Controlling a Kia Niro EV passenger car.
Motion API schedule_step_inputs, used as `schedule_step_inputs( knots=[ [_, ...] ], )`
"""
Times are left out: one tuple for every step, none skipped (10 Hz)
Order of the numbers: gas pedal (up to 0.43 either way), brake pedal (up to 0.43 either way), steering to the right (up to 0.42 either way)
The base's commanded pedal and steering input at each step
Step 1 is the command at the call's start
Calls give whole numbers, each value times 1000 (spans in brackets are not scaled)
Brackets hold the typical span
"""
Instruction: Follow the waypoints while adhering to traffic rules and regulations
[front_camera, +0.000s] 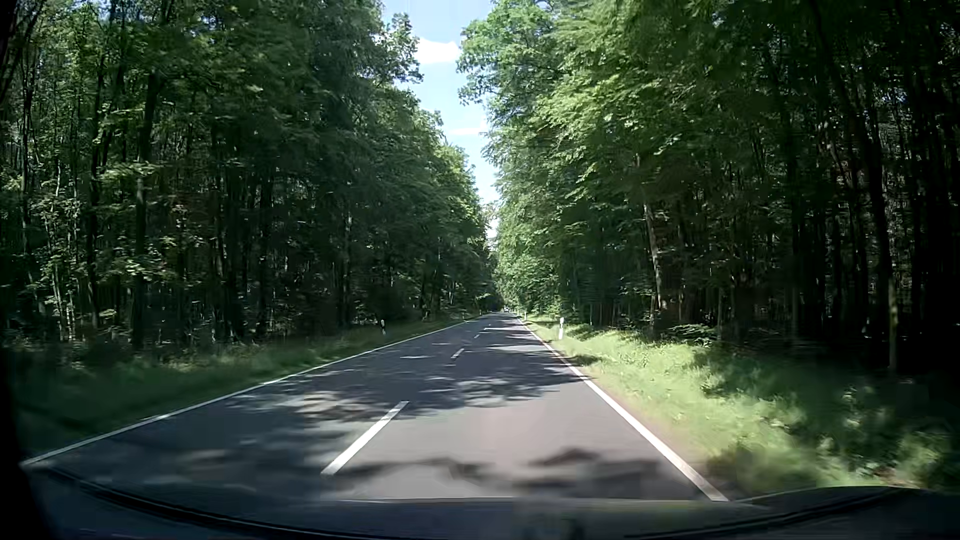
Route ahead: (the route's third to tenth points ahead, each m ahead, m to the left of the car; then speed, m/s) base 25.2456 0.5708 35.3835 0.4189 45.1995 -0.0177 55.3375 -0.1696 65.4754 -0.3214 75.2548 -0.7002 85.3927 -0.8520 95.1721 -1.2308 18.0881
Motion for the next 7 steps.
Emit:
schedule_step_inputs(
  knots=[
    [0,30,0],
    [20,30,0],
    [20,30,0],
    [20,30,0],
    [20,30,0],
    [20,30,0],
    [20,30,0]
  ],
)
